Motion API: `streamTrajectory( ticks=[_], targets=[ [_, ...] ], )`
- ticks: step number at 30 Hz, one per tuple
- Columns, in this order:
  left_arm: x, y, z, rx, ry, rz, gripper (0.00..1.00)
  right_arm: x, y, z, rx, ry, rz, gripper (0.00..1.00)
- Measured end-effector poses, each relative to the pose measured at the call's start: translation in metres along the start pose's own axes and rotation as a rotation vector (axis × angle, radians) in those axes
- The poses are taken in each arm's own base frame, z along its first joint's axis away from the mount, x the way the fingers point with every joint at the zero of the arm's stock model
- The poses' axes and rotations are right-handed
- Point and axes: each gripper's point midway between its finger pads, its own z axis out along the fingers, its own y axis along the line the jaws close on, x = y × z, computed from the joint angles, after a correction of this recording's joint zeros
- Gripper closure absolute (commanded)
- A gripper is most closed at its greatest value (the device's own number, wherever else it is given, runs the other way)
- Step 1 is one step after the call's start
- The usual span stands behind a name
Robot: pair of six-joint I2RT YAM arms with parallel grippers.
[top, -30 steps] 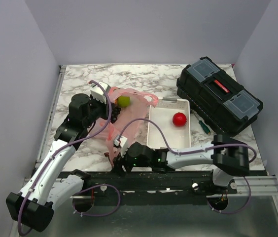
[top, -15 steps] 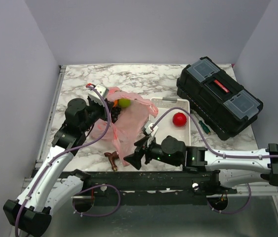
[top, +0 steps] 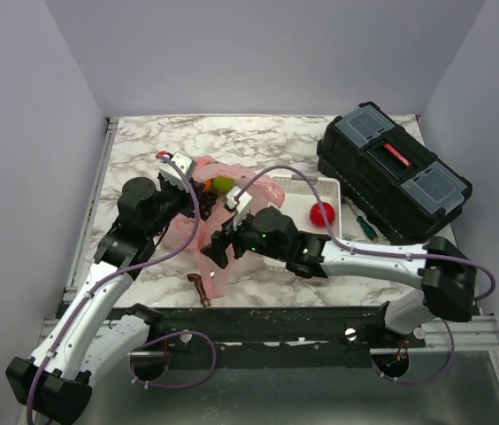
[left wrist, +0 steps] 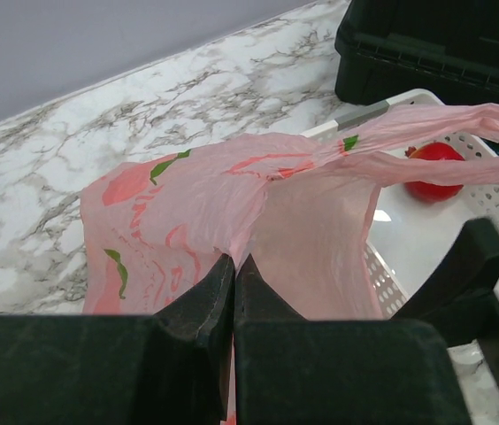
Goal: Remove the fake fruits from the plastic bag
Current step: Adjust the plastic bag at the center of the board.
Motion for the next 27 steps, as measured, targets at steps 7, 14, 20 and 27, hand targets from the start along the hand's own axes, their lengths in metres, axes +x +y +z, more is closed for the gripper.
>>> streamTrajectory(
  ticks=[7, 14, 20, 27],
  targets=[
    [0.002, -0.001, 0.0, 0.003, 0.007, -0.009, 1.0, 0.061, 0.002, 0.045, -0.032, 0.098, -0.001, 0.75],
    [0.01, -0.005, -0.01, 0.0, 0.078, -0.044, 1.0, 0.086, 0.071, 0.07, -0.214, 0.053, 0.043, 0.82],
    [0.006, 0.001, -0.029, -0.055, 0.05, -0.044, 1.0, 0.119, 0.09, 0.078, -0.272, 0.088, 0.106, 0.44],
    [0.027, 0.002, -0.028, -0.063, 0.09, -0.065, 1.0, 0.081, 0.078, 0.036, -0.243, 0.018, 0.098, 0.13]
  ],
)
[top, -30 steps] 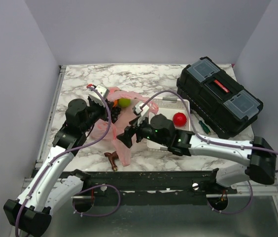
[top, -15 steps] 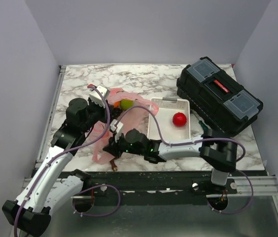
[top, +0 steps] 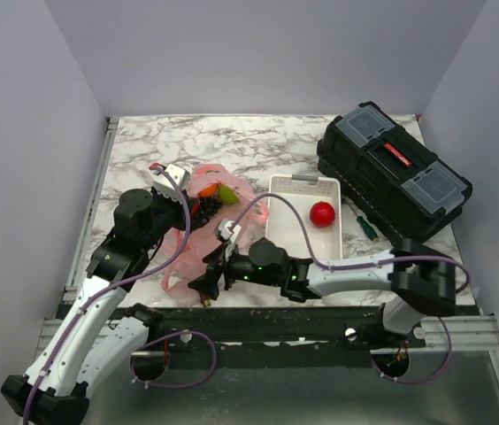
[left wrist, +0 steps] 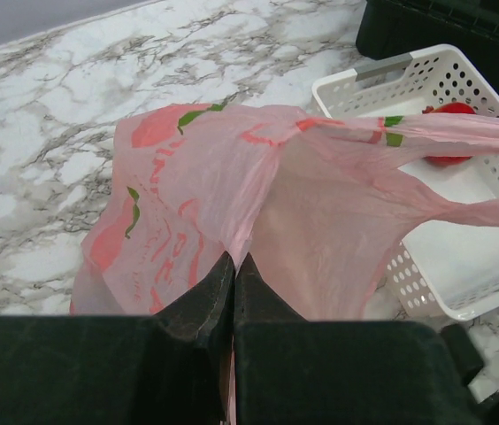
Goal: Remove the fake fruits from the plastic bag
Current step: Adjust the plastic bag at the center of the board, then take out the fake fruit from the plastic bag.
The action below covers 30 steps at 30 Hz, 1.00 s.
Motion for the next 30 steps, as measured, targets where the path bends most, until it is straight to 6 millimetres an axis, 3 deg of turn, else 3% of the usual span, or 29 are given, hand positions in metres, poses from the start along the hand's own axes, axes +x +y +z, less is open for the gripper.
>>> streamTrajectory(
  ticks=[5, 7, 10, 13, 15, 30],
  targets=[
    [-0.001, 0.0, -0.003, 0.001, -0.012, 0.001, 1.0, -0.053, 0.011, -0.043, 0.012, -0.13, 0.022, 0.13],
    [-0.003, -0.001, -0.006, 0.001, -0.025, 0.003, 1.0, -0.068, 0.011, -0.052, 0.031, -0.166, 0.036, 0.19],
    [-0.002, -0.002, -0.012, 0.002, -0.043, 0.005, 1.0, -0.074, 0.004, -0.053, 0.083, -0.175, 0.054, 0.39],
    [0.002, -0.002, -0.016, 0.002, -0.052, 0.005, 1.0, -0.074, -0.011, -0.044, 0.158, -0.161, 0.081, 0.55],
    [0.004, -0.002, -0.016, 0.002, -0.054, 0.005, 1.0, -0.074, -0.02, -0.036, 0.201, -0.157, 0.102, 0.6],
    [0.004, -0.007, -0.012, 0.027, -0.069, -0.02, 1.0, -0.04, -0.11, 0.035, 0.539, -0.141, 0.163, 0.61]
  ],
)
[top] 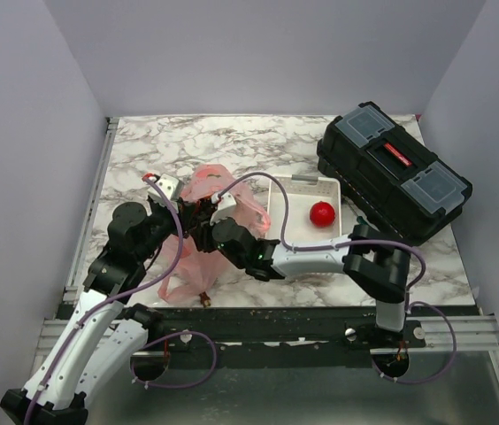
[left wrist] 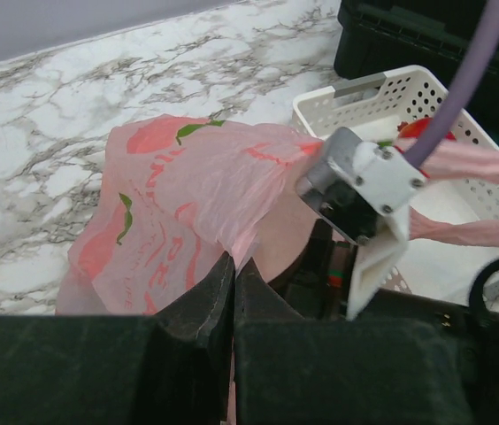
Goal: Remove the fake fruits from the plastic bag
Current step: Take out the fake fruit from the plastic bag.
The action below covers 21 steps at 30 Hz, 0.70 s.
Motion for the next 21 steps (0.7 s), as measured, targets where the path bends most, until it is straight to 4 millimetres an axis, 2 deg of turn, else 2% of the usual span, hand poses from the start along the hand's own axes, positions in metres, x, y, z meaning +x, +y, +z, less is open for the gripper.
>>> streamTrajectory(
  ticks=[3, 6, 10, 21],
  targets=[
    [0.0, -0.003, 0.0, 0.014, -0.002, -0.006, 1.0, -0.002, -0.018, 0.016, 0.052, -0.015, 0.003, 0.56],
    [-0.001, -0.005, 0.0, 0.02, -0.005, -0.014, 1.0, -0.002, -0.032, 0.032, 0.095, -0.029, 0.0, 0.56],
    [0.0, -0.006, 0.002, 0.024, 0.0, -0.028, 1.0, 0.004, -0.052, 0.052, 0.149, -0.03, -0.027, 0.5],
    [0.008, -0.009, 0.009, 0.032, 0.035, -0.049, 1.0, 0.025, -0.069, 0.082, 0.195, -0.011, -0.156, 0.31]
  ],
)
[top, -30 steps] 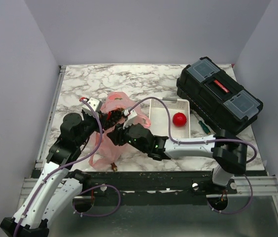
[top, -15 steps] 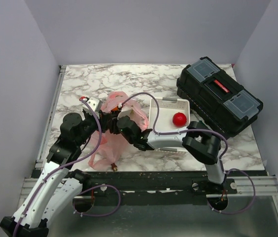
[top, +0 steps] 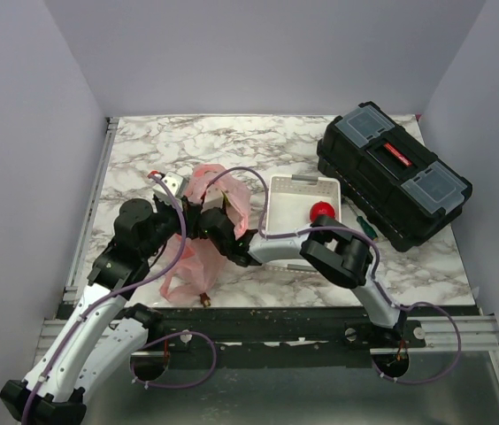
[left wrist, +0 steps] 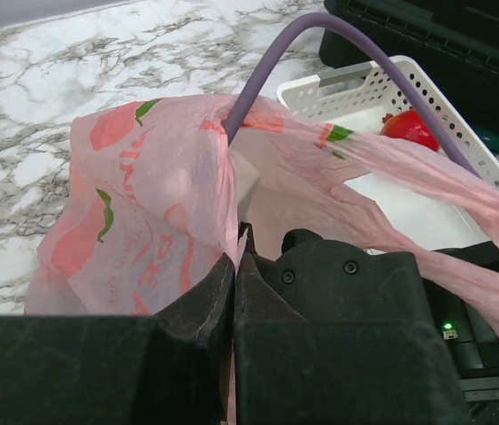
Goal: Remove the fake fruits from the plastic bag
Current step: Take out the fake fruit from the plastic bag.
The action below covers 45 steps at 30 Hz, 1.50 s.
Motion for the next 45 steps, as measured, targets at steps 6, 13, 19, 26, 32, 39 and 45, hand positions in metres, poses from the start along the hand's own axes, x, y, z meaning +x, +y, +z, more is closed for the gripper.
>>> streamTrajectory(
  ticks=[6, 13, 19, 26, 32, 39, 45],
  targets=[
    [0.001, 0.0, 0.001, -0.003, 0.005, -0.004, 1.0, 0.013, -0.006, 0.017, 0.016, 0.011, -0.047, 0.27],
    [0.004, 0.002, 0.004, -0.007, 0.019, -0.008, 1.0, 0.018, -0.004, 0.038, 0.02, 0.003, -0.075, 0.46],
    [0.004, 0.002, 0.004, -0.011, 0.019, -0.009, 1.0, 0.019, 0.004, 0.05, -0.004, 0.0, -0.081, 0.71],
    [0.004, 0.004, 0.004, -0.019, 0.018, -0.009, 1.0, 0.017, 0.003, 0.049, -0.012, 0.009, -0.087, 0.96],
    [0.004, 0.008, 0.004, -0.046, 0.015, -0.009, 1.0, 0.015, -0.001, 0.035, -0.019, 0.057, -0.117, 0.99],
    [-0.002, 0.022, 0.003, -0.127, -0.005, -0.007, 1.0, -0.005, 0.002, 0.006, -0.076, 0.077, -0.113, 0.99],
    [-0.001, 0.031, 0.002, -0.179, -0.004, -0.007, 1.0, -0.033, 0.008, -0.02, -0.142, 0.057, -0.073, 0.99]
  ],
)
